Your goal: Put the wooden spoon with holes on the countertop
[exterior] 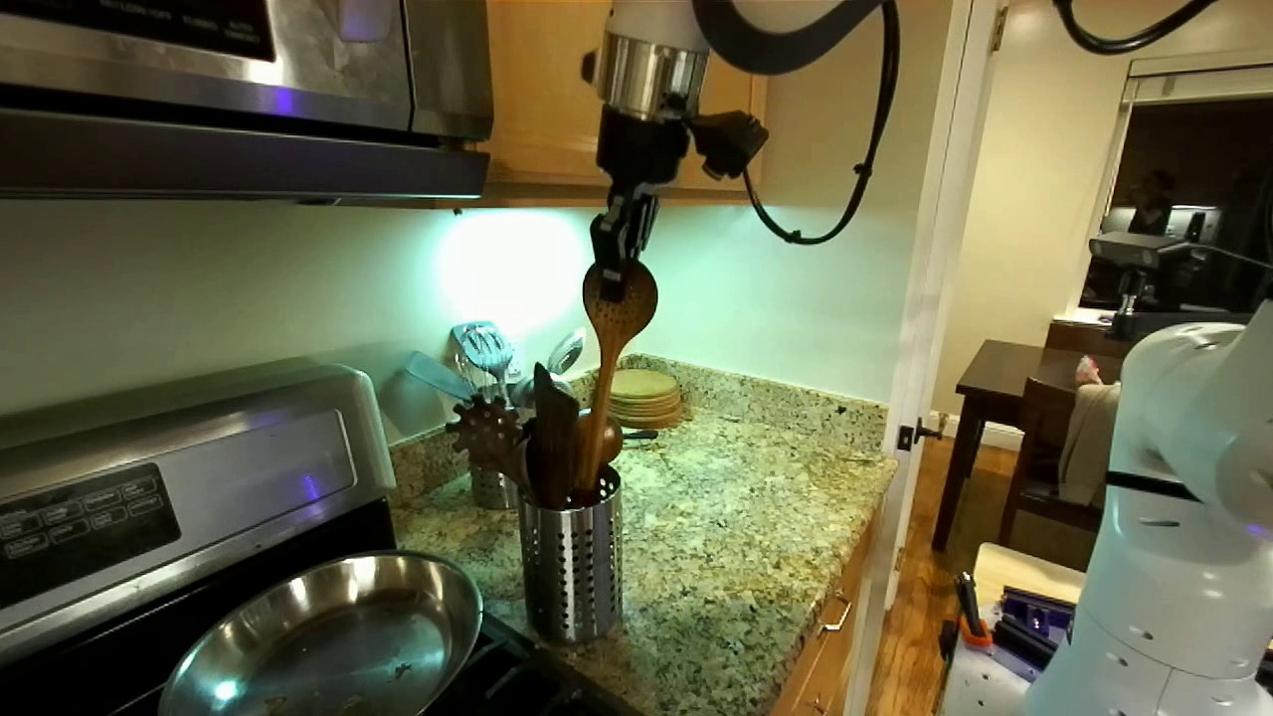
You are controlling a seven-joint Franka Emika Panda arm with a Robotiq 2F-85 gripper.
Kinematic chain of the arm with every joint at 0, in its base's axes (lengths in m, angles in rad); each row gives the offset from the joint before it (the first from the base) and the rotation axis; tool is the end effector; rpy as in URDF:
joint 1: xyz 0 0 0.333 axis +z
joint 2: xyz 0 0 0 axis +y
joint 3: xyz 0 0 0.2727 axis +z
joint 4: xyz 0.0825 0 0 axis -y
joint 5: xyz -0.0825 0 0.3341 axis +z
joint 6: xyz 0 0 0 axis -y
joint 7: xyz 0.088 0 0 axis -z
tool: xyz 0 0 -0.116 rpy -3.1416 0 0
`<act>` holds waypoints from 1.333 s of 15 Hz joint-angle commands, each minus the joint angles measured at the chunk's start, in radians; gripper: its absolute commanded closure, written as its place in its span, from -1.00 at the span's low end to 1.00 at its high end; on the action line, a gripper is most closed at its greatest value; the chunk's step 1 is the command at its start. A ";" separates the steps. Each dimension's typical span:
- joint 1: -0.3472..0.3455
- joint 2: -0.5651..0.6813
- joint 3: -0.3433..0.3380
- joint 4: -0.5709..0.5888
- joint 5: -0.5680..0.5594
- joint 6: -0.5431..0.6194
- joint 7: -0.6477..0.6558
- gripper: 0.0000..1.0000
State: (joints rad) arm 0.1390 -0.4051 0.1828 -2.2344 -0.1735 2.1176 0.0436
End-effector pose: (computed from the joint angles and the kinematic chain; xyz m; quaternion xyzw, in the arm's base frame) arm 0.4096 0.1346 0.5226 0.9692 0.1681 0.1567 0.0889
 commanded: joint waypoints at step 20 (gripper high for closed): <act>-0.110 -0.098 -0.251 -0.064 0.058 -0.151 -0.133 0.80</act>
State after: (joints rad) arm 0.0456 -0.5064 -0.0213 -2.2220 -0.1609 1.9012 -0.0266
